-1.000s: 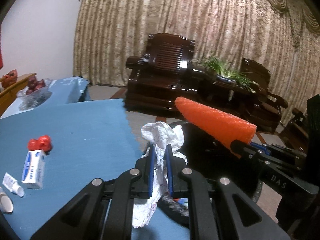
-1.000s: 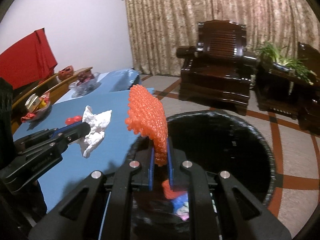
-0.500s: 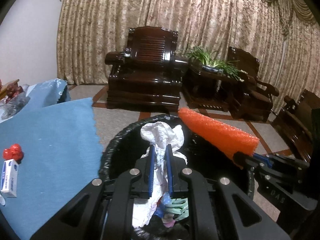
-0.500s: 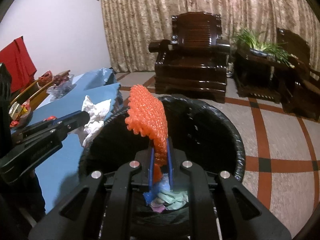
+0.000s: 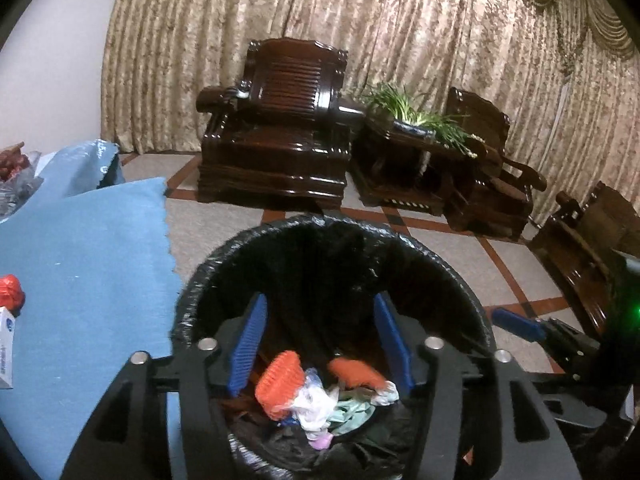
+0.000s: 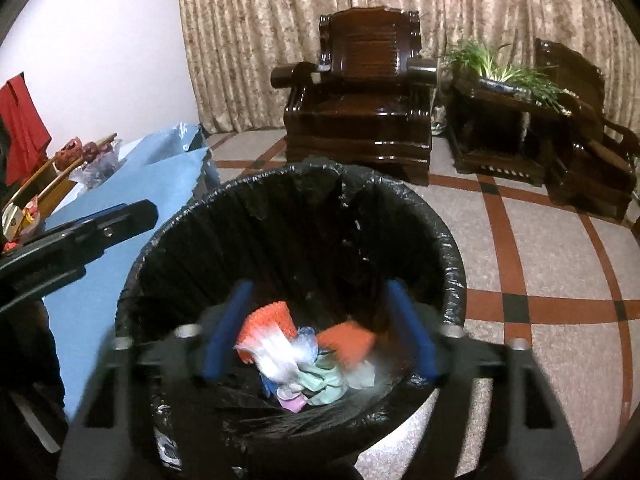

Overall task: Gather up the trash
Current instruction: 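Carry the tissue and orange sleeve over the bin and open both grippers, then move both grippers back over the table toward the alcohol-pad box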

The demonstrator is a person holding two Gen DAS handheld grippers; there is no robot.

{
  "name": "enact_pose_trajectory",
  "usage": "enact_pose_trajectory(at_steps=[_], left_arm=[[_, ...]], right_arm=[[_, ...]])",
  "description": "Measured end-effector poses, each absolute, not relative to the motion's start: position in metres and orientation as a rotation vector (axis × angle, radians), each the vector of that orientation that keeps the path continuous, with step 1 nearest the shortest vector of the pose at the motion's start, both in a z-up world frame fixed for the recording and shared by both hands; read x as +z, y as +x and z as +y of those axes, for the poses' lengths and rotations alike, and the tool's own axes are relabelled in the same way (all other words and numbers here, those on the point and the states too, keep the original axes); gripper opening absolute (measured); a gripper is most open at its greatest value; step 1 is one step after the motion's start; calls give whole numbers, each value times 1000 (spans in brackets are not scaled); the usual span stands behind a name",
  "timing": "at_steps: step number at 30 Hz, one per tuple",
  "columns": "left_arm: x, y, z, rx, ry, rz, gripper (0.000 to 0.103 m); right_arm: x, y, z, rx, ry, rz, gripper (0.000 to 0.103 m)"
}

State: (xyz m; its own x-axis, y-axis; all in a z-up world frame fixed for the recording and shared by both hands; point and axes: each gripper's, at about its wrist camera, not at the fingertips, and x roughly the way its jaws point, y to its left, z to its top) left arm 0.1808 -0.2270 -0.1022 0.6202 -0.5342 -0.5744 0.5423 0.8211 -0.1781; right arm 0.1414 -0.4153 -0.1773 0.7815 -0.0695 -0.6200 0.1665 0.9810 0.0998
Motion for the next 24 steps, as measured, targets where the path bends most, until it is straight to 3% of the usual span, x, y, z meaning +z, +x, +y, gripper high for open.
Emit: enact_pose_trajectory(at_steps=[5, 11, 24], left_arm=[[-89, 173, -196, -559, -7, 614, 79], [-71, 161, -143, -460, -32, 568, 90], [-69, 133, -30, -228, -30, 545, 94]], right_arm=[[-162, 132, -406, -92, 191, 626, 94], [-135, 131, -377, -44, 178, 575, 97], [-121, 159, -277, 139, 90, 581, 98]])
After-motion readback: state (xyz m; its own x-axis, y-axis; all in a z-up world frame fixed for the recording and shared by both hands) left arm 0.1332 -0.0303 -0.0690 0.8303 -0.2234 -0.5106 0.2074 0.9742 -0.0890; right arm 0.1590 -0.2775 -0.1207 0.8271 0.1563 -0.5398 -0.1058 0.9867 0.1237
